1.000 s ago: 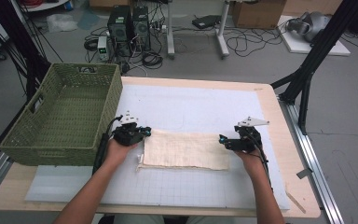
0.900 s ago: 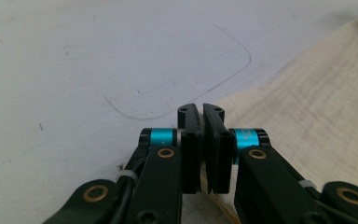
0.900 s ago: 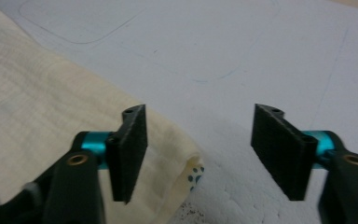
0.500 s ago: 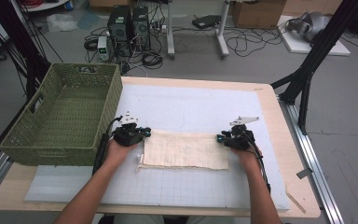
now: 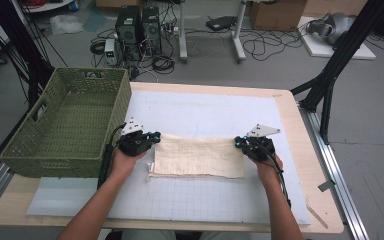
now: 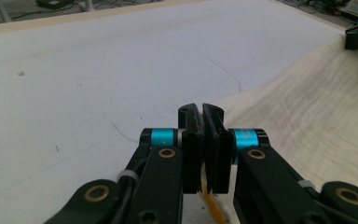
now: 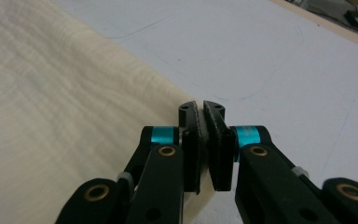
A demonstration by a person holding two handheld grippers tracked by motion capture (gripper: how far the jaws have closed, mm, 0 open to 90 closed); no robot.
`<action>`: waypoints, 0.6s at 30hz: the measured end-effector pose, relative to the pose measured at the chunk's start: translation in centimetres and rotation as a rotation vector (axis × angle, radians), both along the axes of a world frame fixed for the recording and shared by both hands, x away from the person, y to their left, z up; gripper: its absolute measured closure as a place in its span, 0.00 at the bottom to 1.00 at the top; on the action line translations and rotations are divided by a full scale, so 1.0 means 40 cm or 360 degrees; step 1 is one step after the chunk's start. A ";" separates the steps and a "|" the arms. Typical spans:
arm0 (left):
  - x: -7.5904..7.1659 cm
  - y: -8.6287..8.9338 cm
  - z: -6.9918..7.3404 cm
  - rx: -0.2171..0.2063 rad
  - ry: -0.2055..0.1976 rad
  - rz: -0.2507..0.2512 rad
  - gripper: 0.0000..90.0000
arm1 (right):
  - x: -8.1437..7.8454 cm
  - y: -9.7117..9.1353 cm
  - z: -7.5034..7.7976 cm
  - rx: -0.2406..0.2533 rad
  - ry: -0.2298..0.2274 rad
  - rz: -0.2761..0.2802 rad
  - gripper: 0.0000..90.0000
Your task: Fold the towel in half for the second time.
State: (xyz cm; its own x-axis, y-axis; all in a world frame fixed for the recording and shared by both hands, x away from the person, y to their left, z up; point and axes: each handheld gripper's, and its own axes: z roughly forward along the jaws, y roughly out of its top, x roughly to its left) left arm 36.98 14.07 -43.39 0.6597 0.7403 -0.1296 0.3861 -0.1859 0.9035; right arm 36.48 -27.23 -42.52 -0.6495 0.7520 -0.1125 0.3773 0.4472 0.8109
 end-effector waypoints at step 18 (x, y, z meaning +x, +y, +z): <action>-0.079 0.012 0.008 0.0049 -0.0025 -0.0112 0.95 | -0.122 -0.018 0.006 0.0005 -0.0122 0.0138 0.95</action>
